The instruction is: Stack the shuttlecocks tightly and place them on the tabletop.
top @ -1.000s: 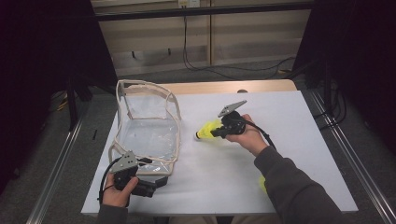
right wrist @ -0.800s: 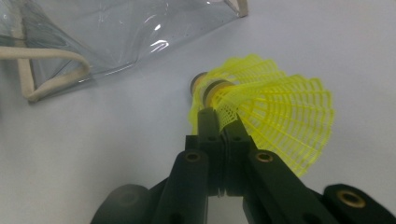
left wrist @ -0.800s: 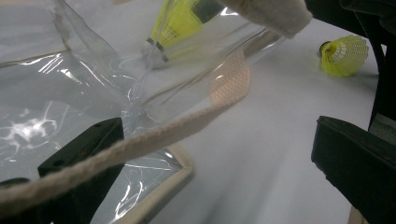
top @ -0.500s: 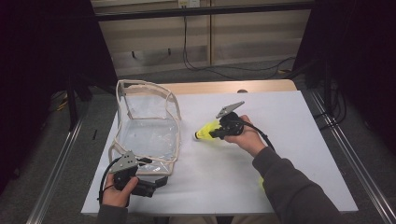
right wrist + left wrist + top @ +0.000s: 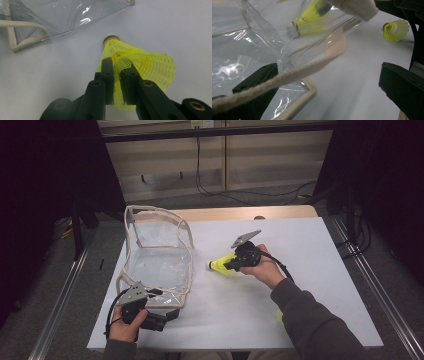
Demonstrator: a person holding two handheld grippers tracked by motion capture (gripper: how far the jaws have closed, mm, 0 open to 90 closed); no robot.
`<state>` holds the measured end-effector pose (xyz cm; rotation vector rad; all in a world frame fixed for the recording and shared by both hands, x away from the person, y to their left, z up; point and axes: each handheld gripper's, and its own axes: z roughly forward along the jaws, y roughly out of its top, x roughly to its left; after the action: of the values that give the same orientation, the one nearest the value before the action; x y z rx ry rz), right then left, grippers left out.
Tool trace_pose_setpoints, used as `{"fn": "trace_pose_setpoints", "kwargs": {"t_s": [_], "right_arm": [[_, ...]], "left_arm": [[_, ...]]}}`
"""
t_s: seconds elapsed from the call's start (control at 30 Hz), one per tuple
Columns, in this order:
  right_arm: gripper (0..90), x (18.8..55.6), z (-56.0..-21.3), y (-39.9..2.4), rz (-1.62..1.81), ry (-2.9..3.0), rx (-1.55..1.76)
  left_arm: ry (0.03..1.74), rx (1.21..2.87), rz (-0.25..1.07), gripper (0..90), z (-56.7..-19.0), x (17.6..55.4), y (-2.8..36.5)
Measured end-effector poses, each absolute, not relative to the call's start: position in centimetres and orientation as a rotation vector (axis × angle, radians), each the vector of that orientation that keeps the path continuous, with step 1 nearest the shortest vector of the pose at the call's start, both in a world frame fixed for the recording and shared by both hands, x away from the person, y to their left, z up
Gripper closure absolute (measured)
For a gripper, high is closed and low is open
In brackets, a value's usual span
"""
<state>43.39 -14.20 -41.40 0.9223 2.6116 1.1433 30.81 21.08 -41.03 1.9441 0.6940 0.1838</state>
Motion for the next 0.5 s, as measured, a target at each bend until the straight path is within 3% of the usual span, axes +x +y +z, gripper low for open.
{"fn": "trace_pose_setpoints", "kwargs": {"t_s": [0.5], "right_arm": [[71.9, 43.11, -41.48, -14.88, 1.098, 2.623, 0.953]], "left_arm": [[0.695, 1.945, 0.188, 3.1, -41.0, 30.81, 21.1]]}}
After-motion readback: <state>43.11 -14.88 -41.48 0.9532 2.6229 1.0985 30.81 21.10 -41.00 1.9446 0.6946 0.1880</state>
